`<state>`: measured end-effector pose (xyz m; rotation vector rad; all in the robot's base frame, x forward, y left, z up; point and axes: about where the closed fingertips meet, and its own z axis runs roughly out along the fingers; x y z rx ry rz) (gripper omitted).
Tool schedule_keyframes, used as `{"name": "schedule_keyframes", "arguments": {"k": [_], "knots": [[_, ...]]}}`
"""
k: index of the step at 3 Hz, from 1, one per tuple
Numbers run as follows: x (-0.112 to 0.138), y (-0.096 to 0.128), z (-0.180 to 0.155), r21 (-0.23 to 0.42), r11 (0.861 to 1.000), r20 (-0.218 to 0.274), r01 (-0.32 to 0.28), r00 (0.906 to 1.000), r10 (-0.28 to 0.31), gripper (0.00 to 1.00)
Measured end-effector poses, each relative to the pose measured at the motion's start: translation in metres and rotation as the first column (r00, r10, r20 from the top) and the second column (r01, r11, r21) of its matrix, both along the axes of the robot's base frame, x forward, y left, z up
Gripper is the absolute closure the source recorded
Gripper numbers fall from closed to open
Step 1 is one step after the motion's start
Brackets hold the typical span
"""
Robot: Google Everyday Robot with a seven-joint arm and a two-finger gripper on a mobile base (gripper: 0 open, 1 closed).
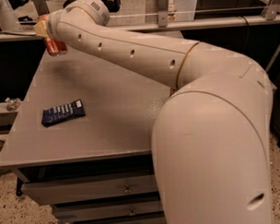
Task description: Place coke can upright
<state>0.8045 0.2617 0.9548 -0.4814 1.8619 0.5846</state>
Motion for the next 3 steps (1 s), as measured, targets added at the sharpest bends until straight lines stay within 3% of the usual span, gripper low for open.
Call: {"name": "schedule_keyframes", "arguments": {"k": [3], "knots": [[-0.032, -0.046, -0.021, 0.073, 0.995, -0.015, -0.061, 0.998, 0.062, 1.0]]}}
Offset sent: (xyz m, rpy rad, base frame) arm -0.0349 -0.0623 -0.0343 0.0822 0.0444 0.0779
